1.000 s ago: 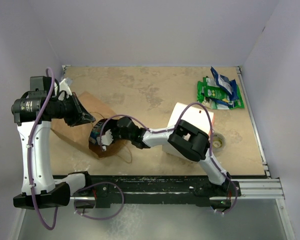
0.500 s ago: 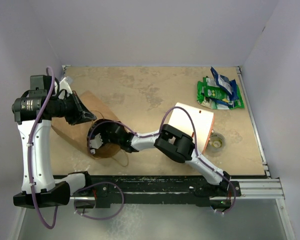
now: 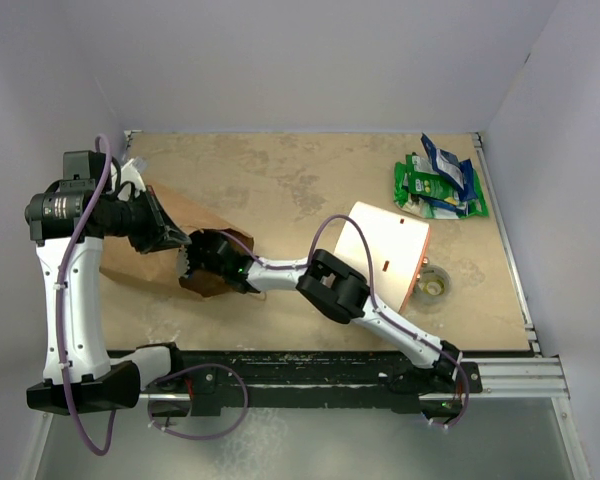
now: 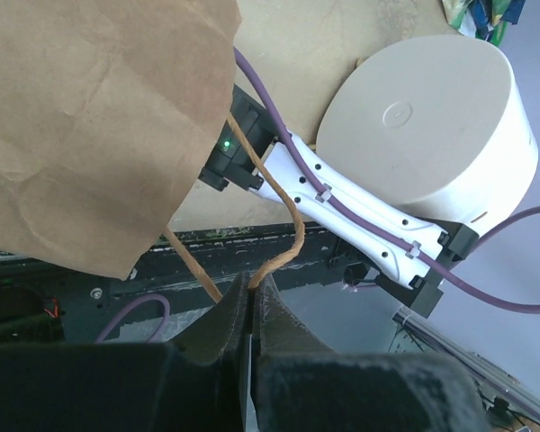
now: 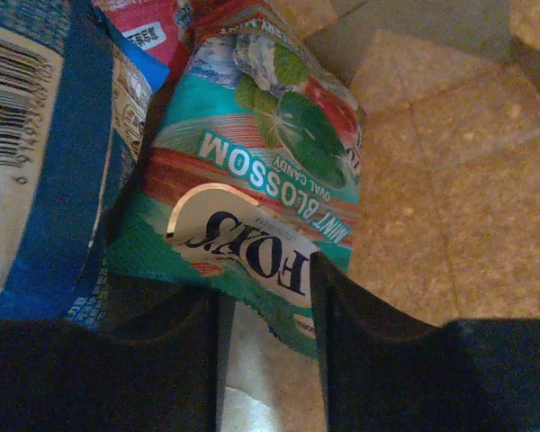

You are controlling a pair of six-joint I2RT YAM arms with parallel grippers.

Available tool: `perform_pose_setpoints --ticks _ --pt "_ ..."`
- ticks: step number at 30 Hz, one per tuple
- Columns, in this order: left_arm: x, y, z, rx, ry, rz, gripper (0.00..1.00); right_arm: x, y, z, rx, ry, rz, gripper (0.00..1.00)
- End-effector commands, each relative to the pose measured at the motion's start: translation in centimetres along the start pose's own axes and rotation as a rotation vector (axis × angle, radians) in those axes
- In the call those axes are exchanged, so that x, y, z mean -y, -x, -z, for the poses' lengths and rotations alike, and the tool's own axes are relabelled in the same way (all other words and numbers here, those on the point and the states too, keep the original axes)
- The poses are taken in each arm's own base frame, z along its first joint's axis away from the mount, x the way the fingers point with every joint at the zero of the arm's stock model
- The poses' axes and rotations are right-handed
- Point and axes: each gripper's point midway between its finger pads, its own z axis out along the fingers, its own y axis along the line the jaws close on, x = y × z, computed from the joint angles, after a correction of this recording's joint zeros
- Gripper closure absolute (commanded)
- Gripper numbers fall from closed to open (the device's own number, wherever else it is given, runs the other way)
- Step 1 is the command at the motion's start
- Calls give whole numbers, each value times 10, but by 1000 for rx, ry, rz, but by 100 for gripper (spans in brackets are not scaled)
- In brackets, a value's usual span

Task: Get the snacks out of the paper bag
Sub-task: Take out the snack from the paper bag.

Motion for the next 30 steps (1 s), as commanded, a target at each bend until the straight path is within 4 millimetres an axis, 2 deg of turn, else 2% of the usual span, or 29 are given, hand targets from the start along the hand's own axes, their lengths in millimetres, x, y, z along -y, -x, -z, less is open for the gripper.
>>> perform_pose_setpoints --ticks 1,4,5,7,8,15,17,22,24,30 --pt "8 -3 10 15 -23 -30 100 53 4 -1 24 -92 -53 63" --pt "6 -3 9 19 -16 -22 100 55 -2 3 20 -61 -67 71" --pt "5 -3 8 23 -17 -19 100 56 -4 6 15 -57 -70 77" --pt "5 -3 6 27 -23 -11 100 58 -7 11 10 -54 -73 95" --pt "5 -3 5 29 -26 -8 100 59 -8 15 9 -59 -77 100" --pt "6 5 -1 51 -38 -4 100 84 0 52 12 -92 -155 100" --pt "9 10 -1 67 -48 -6 100 85 11 64 35 -75 -207 100" --pt "17 22 -5 100 -88 2 100 74 37 100 60 13 -299 100" --pt "21 27 -6 114 -109 6 100 68 41 115 50 58 -369 100" --pt "30 39 -8 151 -159 14 100 76 64 164 58 149 -570 100"
